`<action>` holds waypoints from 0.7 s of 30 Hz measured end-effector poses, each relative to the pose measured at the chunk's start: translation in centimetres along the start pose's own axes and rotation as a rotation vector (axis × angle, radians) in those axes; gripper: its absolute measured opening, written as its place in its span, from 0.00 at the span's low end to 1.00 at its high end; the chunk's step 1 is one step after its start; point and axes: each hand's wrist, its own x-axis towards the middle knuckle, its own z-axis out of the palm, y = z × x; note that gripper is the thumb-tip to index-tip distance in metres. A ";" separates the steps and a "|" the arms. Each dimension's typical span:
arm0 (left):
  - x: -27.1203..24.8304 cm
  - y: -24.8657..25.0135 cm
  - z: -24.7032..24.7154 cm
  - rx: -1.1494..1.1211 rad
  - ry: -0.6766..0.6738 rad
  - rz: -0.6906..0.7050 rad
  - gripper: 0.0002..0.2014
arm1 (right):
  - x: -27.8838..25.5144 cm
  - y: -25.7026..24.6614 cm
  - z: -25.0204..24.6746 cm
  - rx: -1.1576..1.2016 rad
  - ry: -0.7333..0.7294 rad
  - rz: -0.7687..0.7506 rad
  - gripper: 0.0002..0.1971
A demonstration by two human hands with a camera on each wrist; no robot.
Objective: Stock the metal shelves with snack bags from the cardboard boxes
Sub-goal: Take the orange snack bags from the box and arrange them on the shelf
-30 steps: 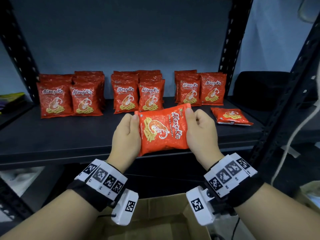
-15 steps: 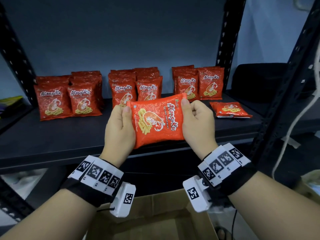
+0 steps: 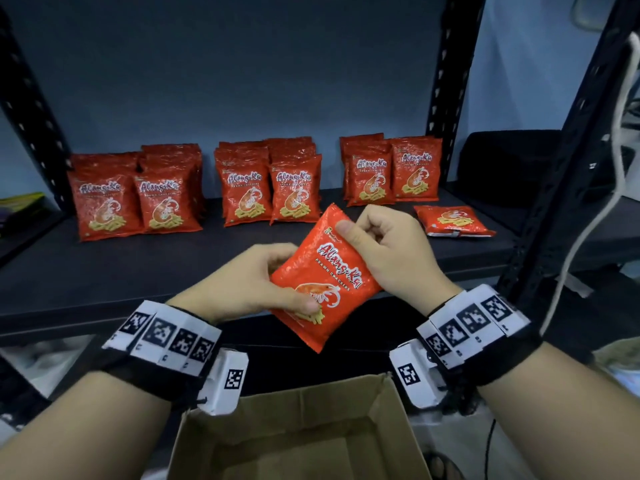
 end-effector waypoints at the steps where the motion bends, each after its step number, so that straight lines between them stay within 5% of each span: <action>1: 0.1 0.0 0.2 0.004 -0.021 -0.009 0.24 | -0.1 -0.1 0.1 -0.003 0.000 -0.007 0.21; 8: 0.3 -0.6 0.2 -0.006 0.043 -0.016 0.22 | 0.4 0.3 -0.7 -0.043 -0.033 -0.053 0.21; 13: 0.5 -1.1 0.1 -0.024 0.220 0.025 0.21 | 2.5 3.6 -4.6 -0.247 0.164 0.012 0.15; 15: 0.4 -1.4 0.0 -0.022 0.263 0.029 0.21 | 3.2 6.0 -6.7 -0.432 0.192 0.082 0.11; 21: 0.4 -2.2 -0.1 -0.018 0.293 0.020 0.22 | 3.4 9.9 -10.0 -0.718 0.080 0.459 0.25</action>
